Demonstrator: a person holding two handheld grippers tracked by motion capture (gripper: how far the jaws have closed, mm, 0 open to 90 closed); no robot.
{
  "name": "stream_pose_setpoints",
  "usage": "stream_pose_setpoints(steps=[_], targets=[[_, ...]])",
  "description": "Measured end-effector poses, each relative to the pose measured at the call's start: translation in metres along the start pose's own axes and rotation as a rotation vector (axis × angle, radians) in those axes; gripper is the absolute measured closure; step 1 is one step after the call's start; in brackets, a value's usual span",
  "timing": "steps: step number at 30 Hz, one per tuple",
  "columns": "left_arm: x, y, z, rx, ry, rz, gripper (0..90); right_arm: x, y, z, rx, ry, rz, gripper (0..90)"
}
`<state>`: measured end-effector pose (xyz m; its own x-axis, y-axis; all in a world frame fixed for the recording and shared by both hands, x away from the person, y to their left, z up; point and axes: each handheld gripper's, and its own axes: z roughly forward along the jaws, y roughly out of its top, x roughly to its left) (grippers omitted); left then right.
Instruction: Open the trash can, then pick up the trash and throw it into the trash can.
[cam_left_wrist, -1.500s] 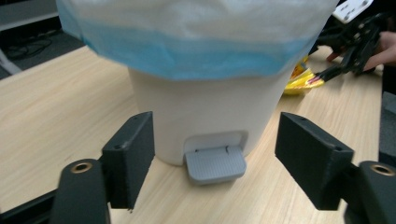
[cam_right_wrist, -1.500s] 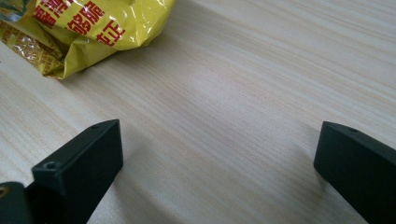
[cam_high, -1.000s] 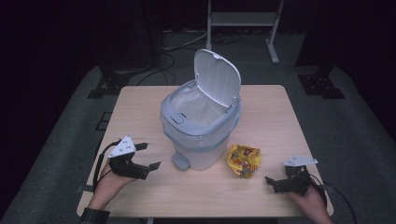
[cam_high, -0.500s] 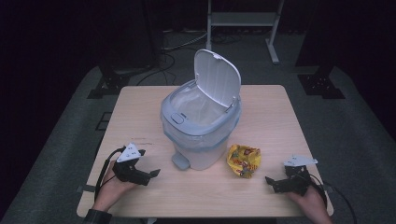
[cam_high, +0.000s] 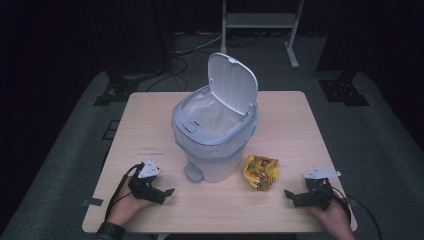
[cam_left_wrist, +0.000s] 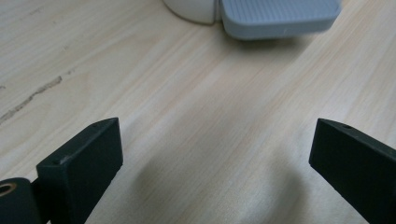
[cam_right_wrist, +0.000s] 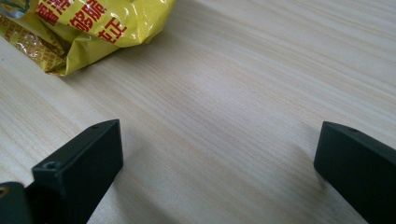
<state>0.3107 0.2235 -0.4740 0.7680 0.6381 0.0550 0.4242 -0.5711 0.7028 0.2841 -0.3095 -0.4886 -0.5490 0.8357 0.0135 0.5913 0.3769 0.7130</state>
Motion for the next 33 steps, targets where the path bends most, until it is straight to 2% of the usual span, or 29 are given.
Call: stream_pose_setpoints(steps=[6,10,16,18,27,33], targets=[[0.002,-0.004,0.005,0.013,-0.009,-0.019,1.1,0.000,0.000,0.000,0.000,0.001,-0.002,0.3],[0.003,-0.008,0.007,-0.014,-0.017,-0.039,0.0,0.000,-0.001,-0.001,0.000,0.001,-0.004,0.3],[0.003,-0.008,0.006,-0.014,-0.016,-0.038,0.0,0.000,-0.001,-0.002,0.004,0.000,-0.005,0.3],[0.003,-0.008,0.006,-0.014,-0.016,-0.038,0.0,0.000,0.000,-0.002,0.009,0.000,0.008,0.4],[0.003,-0.008,0.006,-0.014,-0.017,-0.038,0.0,0.002,0.008,-0.011,-0.041,0.011,0.019,0.4],[0.003,-0.008,0.006,-0.014,-0.016,-0.038,0.0,0.008,0.017,-0.015,-0.070,0.037,0.032,0.4]])
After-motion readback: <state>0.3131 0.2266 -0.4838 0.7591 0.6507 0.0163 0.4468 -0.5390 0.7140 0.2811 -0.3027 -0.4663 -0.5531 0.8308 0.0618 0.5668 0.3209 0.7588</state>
